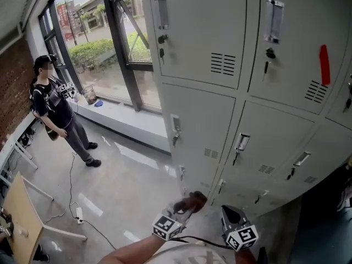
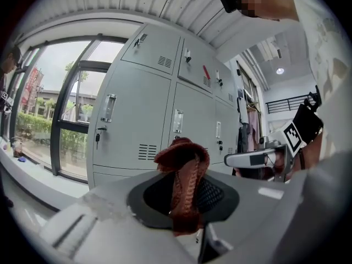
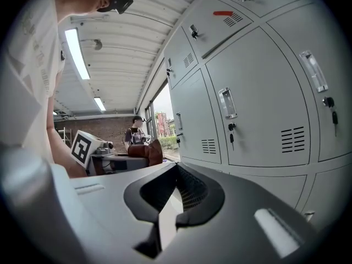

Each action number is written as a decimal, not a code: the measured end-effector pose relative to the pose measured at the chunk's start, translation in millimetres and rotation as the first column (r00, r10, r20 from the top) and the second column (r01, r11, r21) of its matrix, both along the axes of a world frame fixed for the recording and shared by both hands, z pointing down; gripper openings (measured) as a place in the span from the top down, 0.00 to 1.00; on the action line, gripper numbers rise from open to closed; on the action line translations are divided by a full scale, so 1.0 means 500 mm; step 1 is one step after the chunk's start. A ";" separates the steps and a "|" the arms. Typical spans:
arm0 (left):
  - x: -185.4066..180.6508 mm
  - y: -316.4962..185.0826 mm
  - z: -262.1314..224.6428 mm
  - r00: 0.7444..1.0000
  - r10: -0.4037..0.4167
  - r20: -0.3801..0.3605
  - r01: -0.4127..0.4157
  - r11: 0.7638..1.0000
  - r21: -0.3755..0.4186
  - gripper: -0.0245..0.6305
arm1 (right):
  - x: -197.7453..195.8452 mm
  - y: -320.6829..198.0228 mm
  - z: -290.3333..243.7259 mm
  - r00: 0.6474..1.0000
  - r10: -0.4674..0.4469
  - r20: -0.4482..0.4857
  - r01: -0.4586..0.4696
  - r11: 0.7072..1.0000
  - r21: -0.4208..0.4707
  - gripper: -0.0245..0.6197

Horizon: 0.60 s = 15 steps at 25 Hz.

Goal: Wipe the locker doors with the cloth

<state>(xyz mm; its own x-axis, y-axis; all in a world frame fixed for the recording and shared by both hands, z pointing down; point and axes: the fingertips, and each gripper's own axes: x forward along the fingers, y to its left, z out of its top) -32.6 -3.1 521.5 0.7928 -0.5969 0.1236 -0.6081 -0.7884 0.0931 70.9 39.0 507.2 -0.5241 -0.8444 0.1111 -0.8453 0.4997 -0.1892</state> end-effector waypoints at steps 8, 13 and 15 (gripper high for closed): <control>0.046 -0.011 -0.007 0.998 0.054 -0.012 -0.053 0.998 0.019 0.84 | 0.027 0.010 0.000 0.999 0.035 -0.017 -0.035 0.999 0.022 0.95; 0.078 -0.016 -0.002 0.996 0.089 -0.009 -0.088 0.996 0.025 0.84 | 0.051 0.009 -0.006 0.998 0.057 -0.021 -0.056 0.998 0.034 0.95; 0.077 -0.040 -0.014 0.997 0.075 -0.016 -0.075 0.996 0.039 0.84 | 0.053 -0.015 -0.020 0.999 0.050 -0.021 -0.049 0.998 0.051 0.95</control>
